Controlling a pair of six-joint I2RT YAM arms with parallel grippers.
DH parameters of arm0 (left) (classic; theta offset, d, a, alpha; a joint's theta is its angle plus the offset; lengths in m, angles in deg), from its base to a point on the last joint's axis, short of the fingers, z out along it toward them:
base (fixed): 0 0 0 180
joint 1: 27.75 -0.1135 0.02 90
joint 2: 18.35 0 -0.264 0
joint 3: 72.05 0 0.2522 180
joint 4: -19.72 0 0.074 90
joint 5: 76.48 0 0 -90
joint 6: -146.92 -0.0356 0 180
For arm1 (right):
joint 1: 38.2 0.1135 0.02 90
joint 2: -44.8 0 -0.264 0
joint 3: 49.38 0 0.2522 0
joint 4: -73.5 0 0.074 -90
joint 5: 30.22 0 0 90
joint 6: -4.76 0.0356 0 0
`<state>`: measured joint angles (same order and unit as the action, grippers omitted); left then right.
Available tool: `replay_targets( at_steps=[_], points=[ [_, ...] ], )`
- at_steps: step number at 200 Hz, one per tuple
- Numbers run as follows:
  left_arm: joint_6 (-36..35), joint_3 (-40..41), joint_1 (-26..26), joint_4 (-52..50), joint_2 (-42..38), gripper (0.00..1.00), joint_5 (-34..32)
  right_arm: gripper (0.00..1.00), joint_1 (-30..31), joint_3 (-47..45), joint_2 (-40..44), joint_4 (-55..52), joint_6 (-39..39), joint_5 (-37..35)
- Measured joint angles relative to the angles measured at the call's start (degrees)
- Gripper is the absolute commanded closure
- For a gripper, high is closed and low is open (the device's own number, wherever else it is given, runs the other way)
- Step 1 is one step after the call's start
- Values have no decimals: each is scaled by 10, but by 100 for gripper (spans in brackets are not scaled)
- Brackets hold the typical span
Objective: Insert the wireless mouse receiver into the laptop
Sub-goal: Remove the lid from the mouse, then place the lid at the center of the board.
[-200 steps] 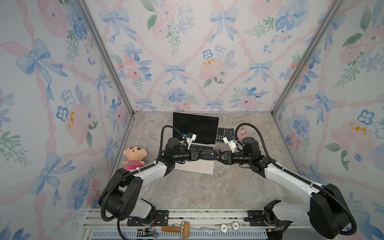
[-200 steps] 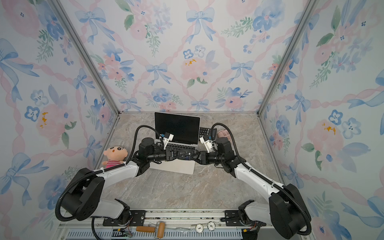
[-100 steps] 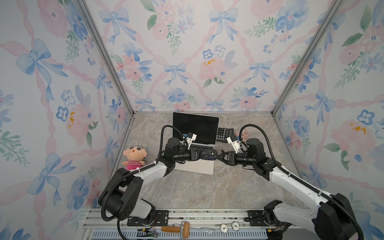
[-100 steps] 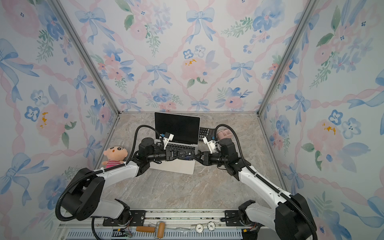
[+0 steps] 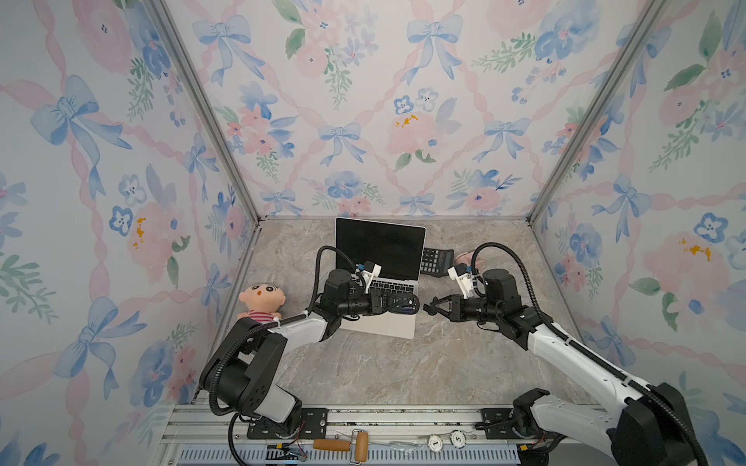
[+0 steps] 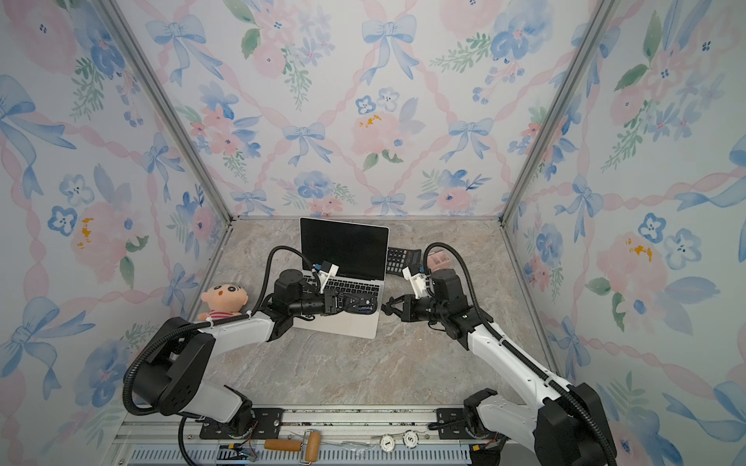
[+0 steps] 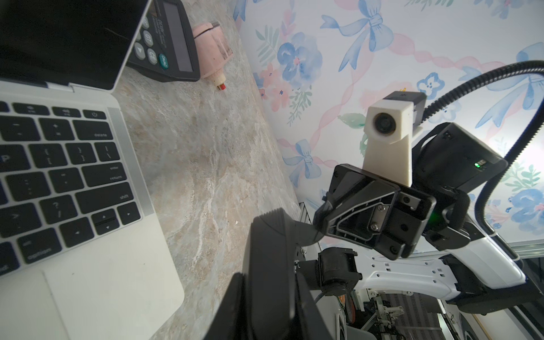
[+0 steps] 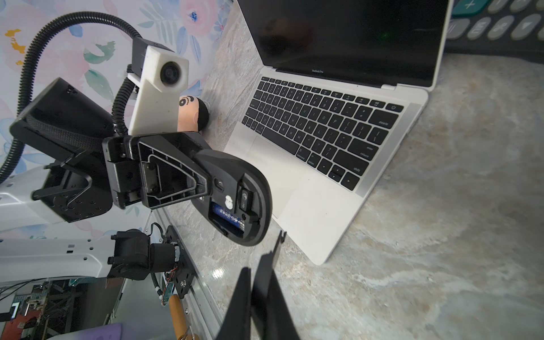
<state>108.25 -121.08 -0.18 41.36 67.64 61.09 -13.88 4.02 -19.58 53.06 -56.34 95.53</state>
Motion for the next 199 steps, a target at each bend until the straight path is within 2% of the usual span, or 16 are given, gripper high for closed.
replay_targets(
  at_steps=[38, 75, 81, 104, 118, 141, 177, 199],
  points=[
    [-24, 4, -11, -21, 1, 100, -6, 92, 0, 30, -3, -65, -33, -41],
    [-64, 9, -13, -68, 1, 100, -22, 93, 3, 102, -34, -200, -93, -242],
    [-70, 12, -13, -72, 1, 100, -23, 93, 7, 113, -47, -222, -102, -291],
    [-82, 22, -13, -84, 1, 100, -28, 92, 21, 139, -99, -279, -122, -408],
    [-88, 28, -13, -91, 1, 100, -28, 92, 34, 161, -157, -315, -131, -485],
    [-92, 33, -14, -95, 1, 100, -29, 90, 48, 198, -259, -348, -135, -557],
    [-94, 39, -14, -94, 1, 100, -31, 75, 70, 244, -391, -381, -134, -605],
    [-94, 46, -14, -94, 1, 100, -35, 54, 86, 269, -422, -399, -130, -615]
  ],
)
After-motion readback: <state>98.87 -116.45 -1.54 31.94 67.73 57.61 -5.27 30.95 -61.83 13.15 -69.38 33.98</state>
